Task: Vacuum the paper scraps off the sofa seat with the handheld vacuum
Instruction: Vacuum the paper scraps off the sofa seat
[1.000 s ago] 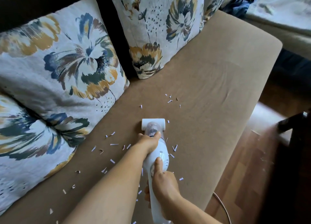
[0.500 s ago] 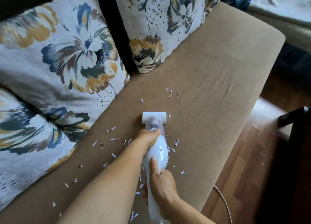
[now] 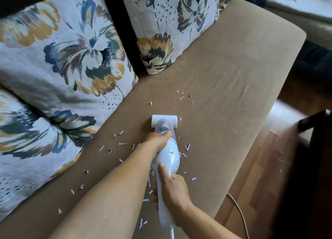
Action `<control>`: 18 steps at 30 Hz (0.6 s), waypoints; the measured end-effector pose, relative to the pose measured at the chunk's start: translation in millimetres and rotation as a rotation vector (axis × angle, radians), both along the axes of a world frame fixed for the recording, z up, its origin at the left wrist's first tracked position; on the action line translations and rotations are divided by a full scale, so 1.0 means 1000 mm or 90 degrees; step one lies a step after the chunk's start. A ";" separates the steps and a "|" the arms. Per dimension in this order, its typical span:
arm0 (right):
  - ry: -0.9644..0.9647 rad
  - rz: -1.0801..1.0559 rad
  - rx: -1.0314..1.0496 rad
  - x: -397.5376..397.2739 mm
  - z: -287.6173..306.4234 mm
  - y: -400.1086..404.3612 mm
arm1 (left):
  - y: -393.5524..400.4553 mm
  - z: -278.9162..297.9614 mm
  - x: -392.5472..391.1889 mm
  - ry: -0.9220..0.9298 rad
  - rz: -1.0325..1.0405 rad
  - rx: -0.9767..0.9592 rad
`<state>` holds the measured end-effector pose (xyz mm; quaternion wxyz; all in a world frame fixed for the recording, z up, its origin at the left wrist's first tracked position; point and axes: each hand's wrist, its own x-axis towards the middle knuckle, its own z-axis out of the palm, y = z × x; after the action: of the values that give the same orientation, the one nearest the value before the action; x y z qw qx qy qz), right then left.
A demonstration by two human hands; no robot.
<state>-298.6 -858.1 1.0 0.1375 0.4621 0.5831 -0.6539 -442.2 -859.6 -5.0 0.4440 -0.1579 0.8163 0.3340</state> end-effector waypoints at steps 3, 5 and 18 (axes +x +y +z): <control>-0.001 0.005 -0.001 0.000 -0.001 0.004 | -0.002 -0.005 -0.003 0.008 0.018 0.002; -0.010 0.012 0.009 0.001 -0.003 0.005 | -0.002 -0.006 -0.005 -0.017 0.041 0.021; -0.029 0.102 0.054 0.017 0.007 -0.007 | -0.007 -0.001 0.009 -0.030 0.063 0.036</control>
<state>-281.9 -865.3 7.8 0.1830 0.4339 0.6419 -0.6051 -433.1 -866.1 -5.6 0.4502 -0.1935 0.7869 0.3751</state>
